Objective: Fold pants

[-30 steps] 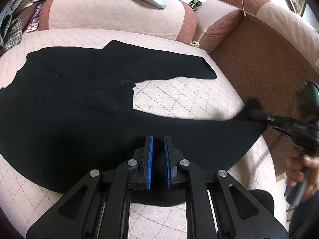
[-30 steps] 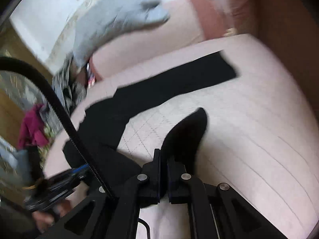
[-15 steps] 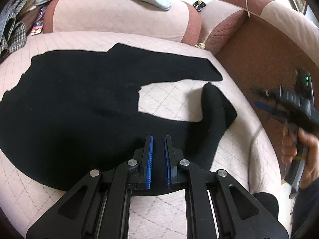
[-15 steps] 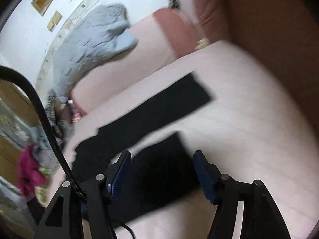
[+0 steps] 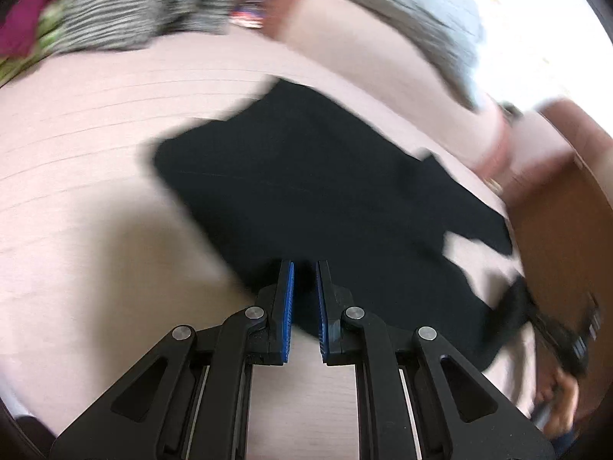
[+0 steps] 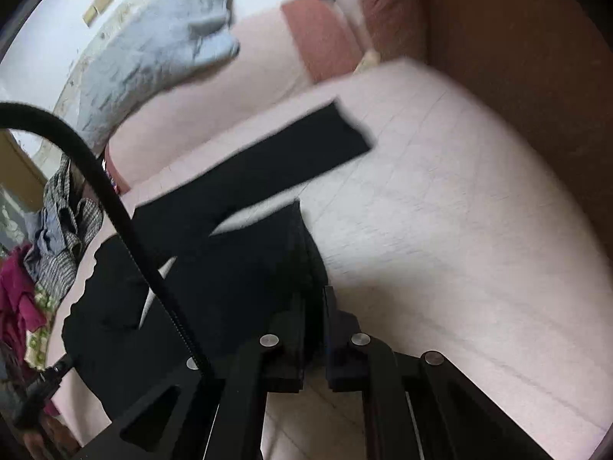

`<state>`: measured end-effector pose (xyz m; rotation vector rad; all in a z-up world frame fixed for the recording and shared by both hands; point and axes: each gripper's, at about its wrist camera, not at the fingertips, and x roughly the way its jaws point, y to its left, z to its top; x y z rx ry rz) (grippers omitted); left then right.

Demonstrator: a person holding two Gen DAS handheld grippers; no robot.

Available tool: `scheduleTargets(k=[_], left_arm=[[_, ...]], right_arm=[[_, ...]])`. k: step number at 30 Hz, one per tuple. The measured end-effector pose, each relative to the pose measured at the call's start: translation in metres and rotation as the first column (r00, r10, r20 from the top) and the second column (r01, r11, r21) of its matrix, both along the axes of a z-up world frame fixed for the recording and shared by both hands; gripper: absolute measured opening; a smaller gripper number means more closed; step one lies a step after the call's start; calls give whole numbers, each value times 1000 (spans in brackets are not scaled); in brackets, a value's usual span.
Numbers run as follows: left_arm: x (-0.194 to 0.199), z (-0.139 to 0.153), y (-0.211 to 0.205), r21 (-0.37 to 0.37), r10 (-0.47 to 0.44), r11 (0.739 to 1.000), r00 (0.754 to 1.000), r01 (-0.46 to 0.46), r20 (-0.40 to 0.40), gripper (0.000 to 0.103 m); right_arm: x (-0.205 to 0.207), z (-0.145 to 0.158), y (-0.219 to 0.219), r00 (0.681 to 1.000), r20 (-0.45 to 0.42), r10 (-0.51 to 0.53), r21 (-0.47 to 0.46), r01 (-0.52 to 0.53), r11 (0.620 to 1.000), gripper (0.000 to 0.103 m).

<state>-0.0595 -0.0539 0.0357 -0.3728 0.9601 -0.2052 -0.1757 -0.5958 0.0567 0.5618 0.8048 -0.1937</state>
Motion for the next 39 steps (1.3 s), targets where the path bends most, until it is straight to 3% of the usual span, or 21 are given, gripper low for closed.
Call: scheduleTargets(k=[2,6,10,15,18,19,20,21,22,23,26,32,33,34,35,36,39], left_arm=[[4,-3,27,-3,65,998,998,-65,-9,8],[16,-9,61,-61,159,985,987,-159,0,8],[35,-21,57,-191,141,970,988,-149,-54,8],[36,-17,41,-182,122,975,991,-129,-51,8],[21,-10,43,-302,101,947,994,-105,-28,8],[17,-7,44,-305,98,947,995,-99,-19,10],[15,-5,44,-285,95,954,995,-95,-14,27],[15,-4,43,-265,88,960,996,-88,-12,58],[16,-5,42,-260,91,961,996,-90,-7,69],[17,-6,43,-261,114,959,993,-111,-3,74],[25,-14,42,-288,153,946,988,-149,-9,74],[54,-11,9,-140,90,986,996,-87,13,74],[55,-11,6,-129,77,989,997,-74,21,69],[55,-12,6,-129,73,989,997,-70,19,56],[55,-14,7,-132,70,989,998,-69,5,18],[54,-18,9,-148,54,987,998,-56,-22,12],[37,-12,14,-150,53,987,999,-52,3,11]], right_arm=[[-29,6,-16,999,18,-46,29,45,999,6],[-61,-8,-28,994,-65,-84,62,88,994,6],[-53,-13,-22,992,-107,-72,61,79,995,6],[-43,-14,-19,990,-130,-47,35,52,998,7],[-47,-18,-26,991,-120,-51,80,61,995,7],[-48,-20,-27,992,-118,-50,93,61,994,7],[-48,-21,-28,992,-117,-48,102,60,993,7],[-48,-23,-30,992,-116,-46,113,59,992,7],[-48,-24,-31,992,-115,-44,118,58,991,7],[-48,-24,-31,993,-114,-42,117,56,992,7],[-47,-22,-29,992,-117,-36,103,49,993,7],[-40,-21,-28,992,-124,-17,73,27,997,7],[-38,-20,-27,992,-123,-12,64,20,998,7],[-37,-19,-27,993,-122,-10,59,17,998,7],[-37,-19,-26,993,-121,-10,56,17,998,7],[-38,-18,-26,993,-122,-6,53,12,999,7],[-44,-10,-27,994,-110,8,58,-1,998,7]])
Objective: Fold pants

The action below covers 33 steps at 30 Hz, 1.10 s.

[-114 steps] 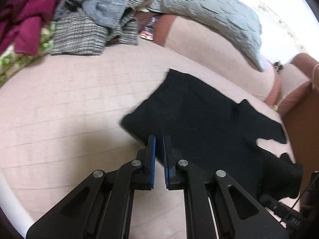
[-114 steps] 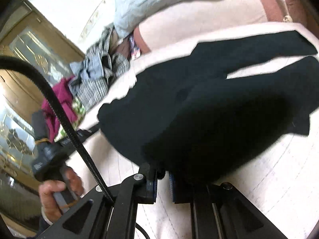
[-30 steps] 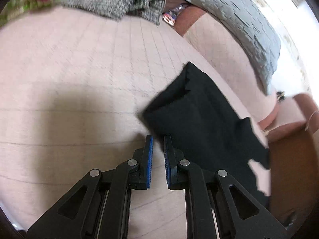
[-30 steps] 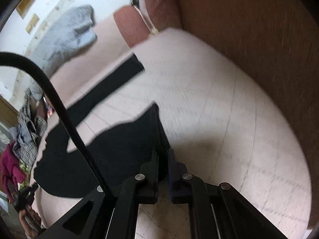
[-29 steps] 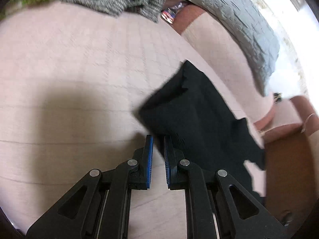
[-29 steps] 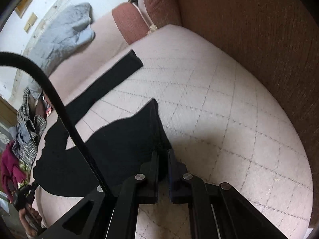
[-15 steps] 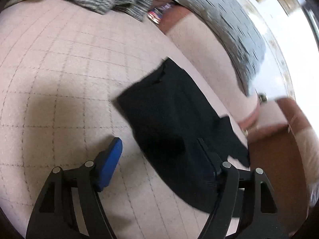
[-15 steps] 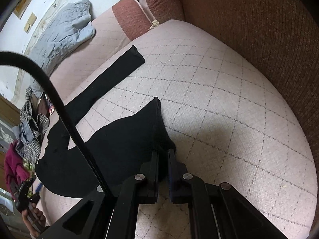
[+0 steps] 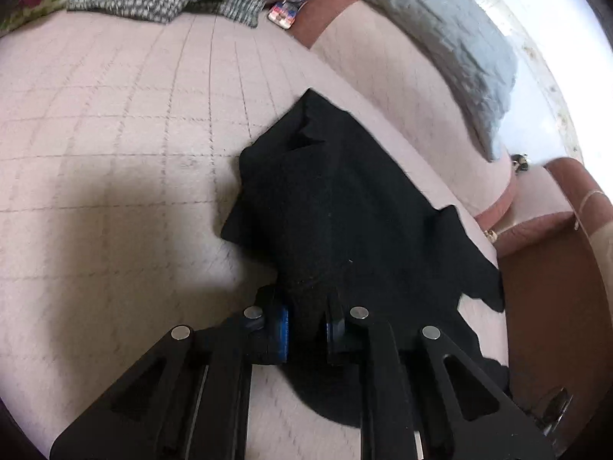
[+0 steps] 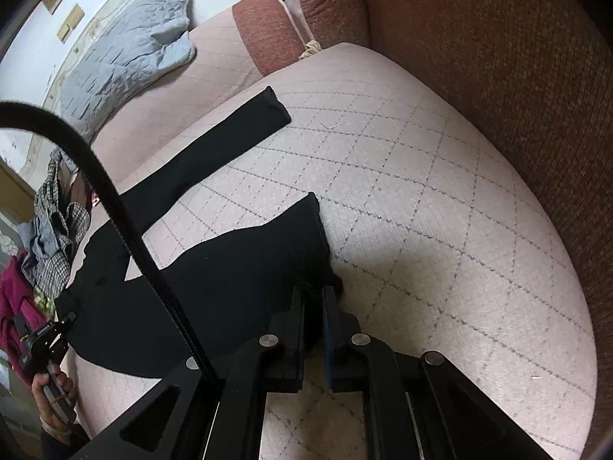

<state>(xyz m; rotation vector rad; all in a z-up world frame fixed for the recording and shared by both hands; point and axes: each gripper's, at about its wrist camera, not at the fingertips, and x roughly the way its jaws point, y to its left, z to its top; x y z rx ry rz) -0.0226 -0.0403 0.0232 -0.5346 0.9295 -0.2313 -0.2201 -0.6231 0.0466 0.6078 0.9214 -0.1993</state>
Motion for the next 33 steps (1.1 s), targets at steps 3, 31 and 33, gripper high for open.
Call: scheduleTargets(k=[3,31,33], left_arm=[[-28,19,5,2,-11,1000,999,11,50,11],[-33,81,16,236,-154,964,982,125,108,73],[-12,82,-4,236,-247,948,961,213,125,74]], right_arm=[[-9,13,0,999,34,13,15,-14,1000,7],[79,66,61,927,115,357,-294,-311,904,64],[113,71,81,876,117,467,-339,-407,848,64]])
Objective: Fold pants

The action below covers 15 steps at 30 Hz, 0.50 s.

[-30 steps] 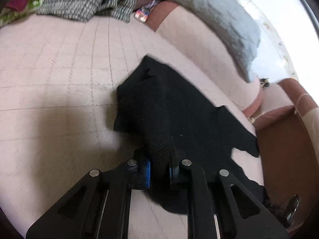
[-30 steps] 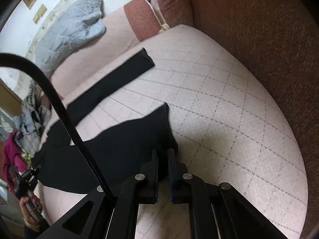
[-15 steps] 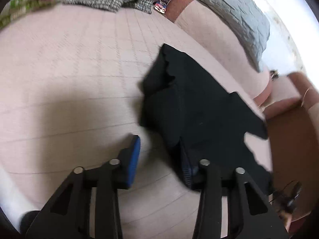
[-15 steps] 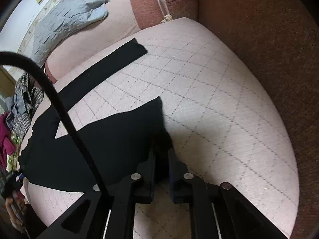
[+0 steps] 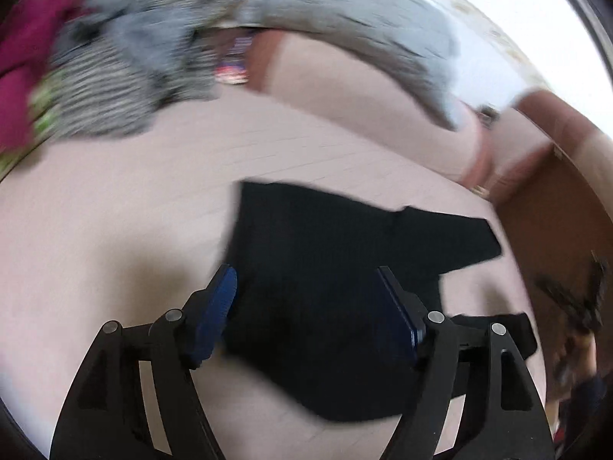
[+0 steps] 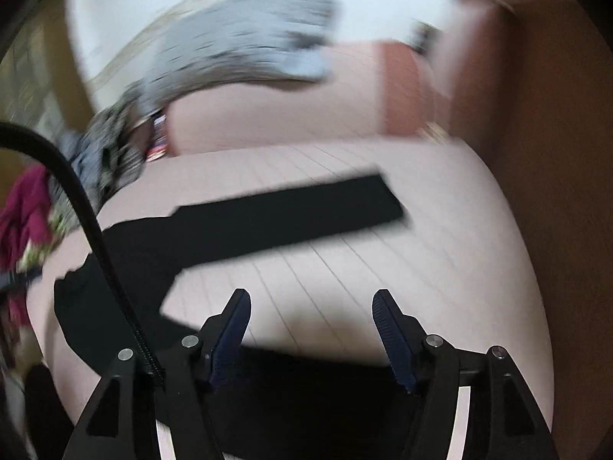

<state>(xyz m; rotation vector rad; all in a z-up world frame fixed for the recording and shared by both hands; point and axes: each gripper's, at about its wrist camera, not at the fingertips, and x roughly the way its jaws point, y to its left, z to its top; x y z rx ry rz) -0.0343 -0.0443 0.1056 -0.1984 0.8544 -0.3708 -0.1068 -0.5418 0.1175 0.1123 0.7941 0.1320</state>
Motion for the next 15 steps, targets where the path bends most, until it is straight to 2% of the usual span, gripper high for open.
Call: scheduleTargets(k=[2,4,6,8,11,15], left_arm=[[26,-4,-22,33,-92,995,996,92,-9,74],[54,-12,-43,81,-187,979,982,189,-39,74],[81,-21,-60,137,-266,952,961,274,-75,74],[102,-28,-68,191,-283,937,956,293,-78,74],[130,-42,-80,238,-343,903,934,358,-104,74],[151,-63,-98,332,-424,831,895,446,-140,74]], right_arm=[[34,0,20,994,-8,109,-43,-110,993,64],[68,-2,46,973,-40,227,-119,-230,966,64],[97,-6,73,939,-79,336,-194,-345,918,64],[119,-15,96,896,-128,425,-256,-443,859,64],[143,-31,117,846,-183,501,-307,-534,788,64],[170,-45,136,809,-235,539,-345,-588,732,65]])
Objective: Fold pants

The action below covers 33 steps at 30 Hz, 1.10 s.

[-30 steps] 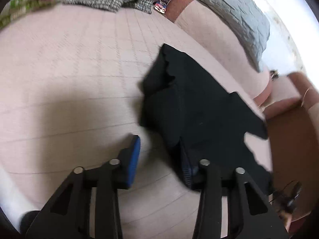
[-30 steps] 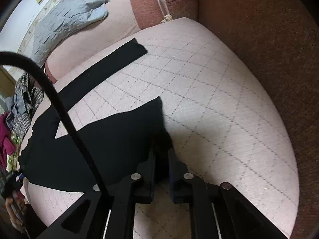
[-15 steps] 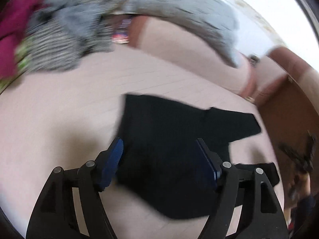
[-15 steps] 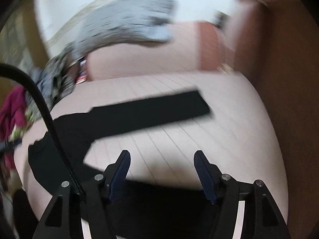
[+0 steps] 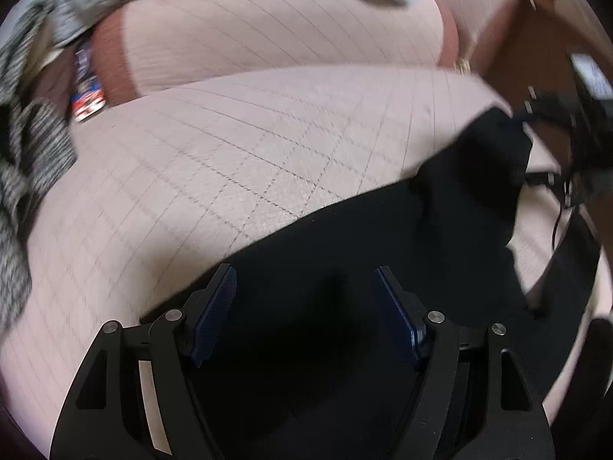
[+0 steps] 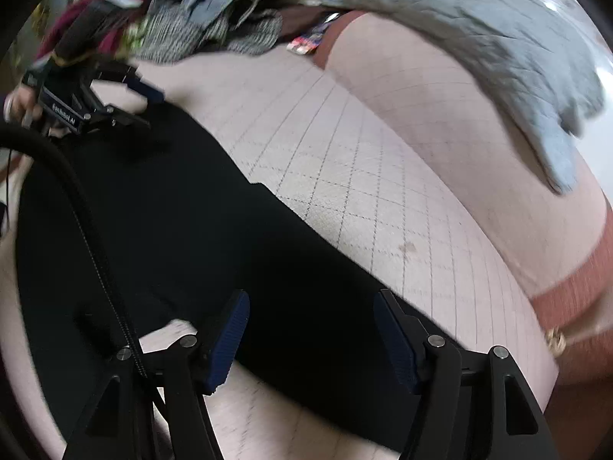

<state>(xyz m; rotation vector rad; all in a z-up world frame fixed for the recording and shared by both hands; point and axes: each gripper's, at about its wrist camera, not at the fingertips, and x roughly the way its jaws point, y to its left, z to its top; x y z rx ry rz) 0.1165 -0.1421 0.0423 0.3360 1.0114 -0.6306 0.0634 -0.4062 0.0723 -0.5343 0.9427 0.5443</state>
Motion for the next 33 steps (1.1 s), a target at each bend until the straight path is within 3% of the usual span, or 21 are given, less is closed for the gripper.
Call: scheduleTargets(k=[8,10,12,13,14,16,17,18,20,23,28,30,33], left_arm=[[21,-22,-33,152,-132,981,990,124,43,74],[25,-27,-39,153,-150,978,988,144,34,74],[28,-29,-40,130,-154,980,988,149,33,74],[30,-32,-39,118,-144,983,989,141,20,73],[31,-33,-37,97,-136,986,991,135,8,67],[27,-29,-36,62,-140,988,990,139,9,48],[22,-24,-38,60,-142,988,990,141,20,23],[17,-20,-39,80,-131,989,990,126,52,8],[8,-11,-37,85,-111,991,989,103,97,7],[-19,20,-24,14,-87,996,981,86,176,6],[-92,70,-5,-114,-85,986,954,122,287,6],[-125,76,7,-152,-71,981,956,118,285,6],[-170,57,24,-184,-29,981,976,70,216,6]], right_arm=[[59,-28,-10,996,-88,3,-66,-9,998,69],[71,-41,-10,991,-135,-12,-61,4,998,69],[70,-43,-10,990,-141,6,-7,-7,1000,52],[65,-43,-5,990,-136,26,2,-26,1000,27],[58,-44,1,995,-96,37,-28,-40,999,15],[41,-45,15,999,-28,44,-130,-47,990,5],[36,-42,16,999,-14,44,-148,-45,988,4],[27,-34,14,999,11,39,-151,-37,988,4],[13,-17,6,998,58,12,-127,-5,992,3],[-27,20,-8,991,130,-20,-69,29,997,3],[-129,62,-11,974,223,-44,-61,59,996,3],[-176,62,-4,973,226,-53,-61,68,996,3],[-233,44,10,981,187,-56,-55,67,996,3]])
